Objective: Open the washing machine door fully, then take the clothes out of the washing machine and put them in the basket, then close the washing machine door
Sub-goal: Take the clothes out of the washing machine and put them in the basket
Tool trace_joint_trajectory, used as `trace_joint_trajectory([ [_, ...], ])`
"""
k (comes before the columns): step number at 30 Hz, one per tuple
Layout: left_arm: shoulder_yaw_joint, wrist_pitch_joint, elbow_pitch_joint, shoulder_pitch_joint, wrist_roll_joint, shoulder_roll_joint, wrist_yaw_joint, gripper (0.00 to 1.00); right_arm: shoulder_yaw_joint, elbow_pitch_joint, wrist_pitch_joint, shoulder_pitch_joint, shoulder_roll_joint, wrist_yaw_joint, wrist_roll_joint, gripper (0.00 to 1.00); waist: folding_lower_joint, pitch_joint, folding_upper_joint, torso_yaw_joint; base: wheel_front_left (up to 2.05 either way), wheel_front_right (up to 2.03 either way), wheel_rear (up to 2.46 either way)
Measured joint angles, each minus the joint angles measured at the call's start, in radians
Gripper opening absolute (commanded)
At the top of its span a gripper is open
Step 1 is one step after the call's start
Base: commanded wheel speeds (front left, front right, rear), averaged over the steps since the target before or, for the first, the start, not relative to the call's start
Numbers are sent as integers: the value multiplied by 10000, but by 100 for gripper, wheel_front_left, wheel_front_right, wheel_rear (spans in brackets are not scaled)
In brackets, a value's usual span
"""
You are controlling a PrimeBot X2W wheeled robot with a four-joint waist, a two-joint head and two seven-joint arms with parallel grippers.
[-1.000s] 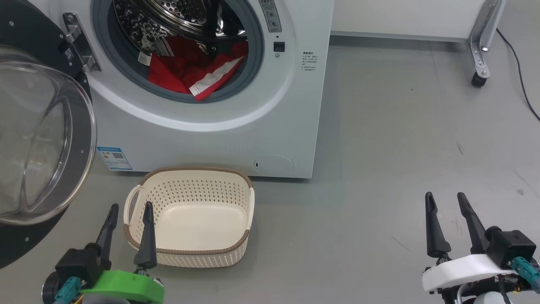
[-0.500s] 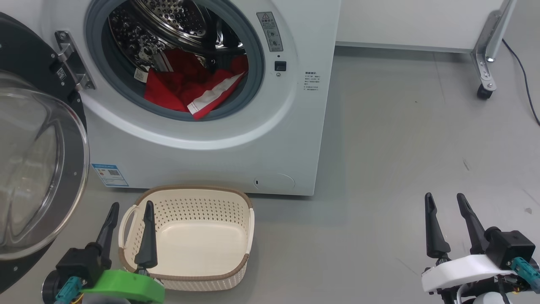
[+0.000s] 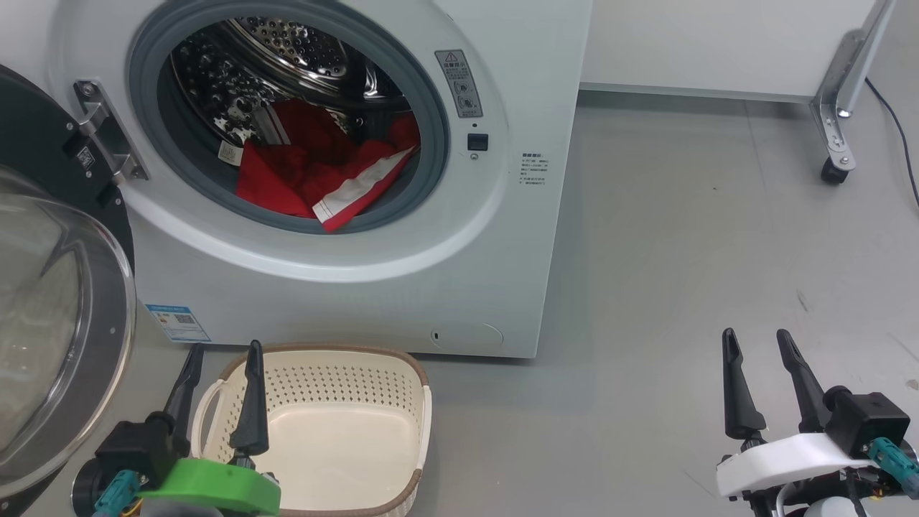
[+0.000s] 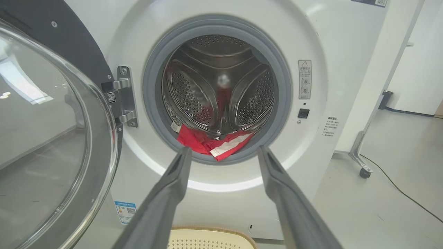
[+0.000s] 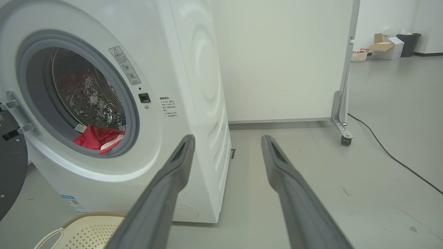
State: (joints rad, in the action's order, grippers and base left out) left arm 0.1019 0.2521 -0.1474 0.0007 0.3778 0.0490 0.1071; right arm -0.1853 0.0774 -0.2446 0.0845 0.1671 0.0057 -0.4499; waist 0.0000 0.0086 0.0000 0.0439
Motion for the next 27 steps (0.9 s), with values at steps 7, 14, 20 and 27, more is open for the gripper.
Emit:
trace_joint_trajectory([
  [7,2,0,0,0,0,-2,8,100,4,0,0,0,-8,0,0,100,0,42,0,13,49,-49,0],
  [14,10,0,-2,0,0,-2,10,100,2,6,0,-2,-25,2,-15,100,0,64,0,1,21,-21,0],
  [20,23,0,-6,0,0,-2,40,100,0,40,0,-2,-59,2,-15,100,0,84,0,-20,1,-1,0],
  [27,73,0,-38,0,0,-2,40,100,0,52,0,-2,-63,2,-15,100,0,88,0,-44,0,0,0],
])
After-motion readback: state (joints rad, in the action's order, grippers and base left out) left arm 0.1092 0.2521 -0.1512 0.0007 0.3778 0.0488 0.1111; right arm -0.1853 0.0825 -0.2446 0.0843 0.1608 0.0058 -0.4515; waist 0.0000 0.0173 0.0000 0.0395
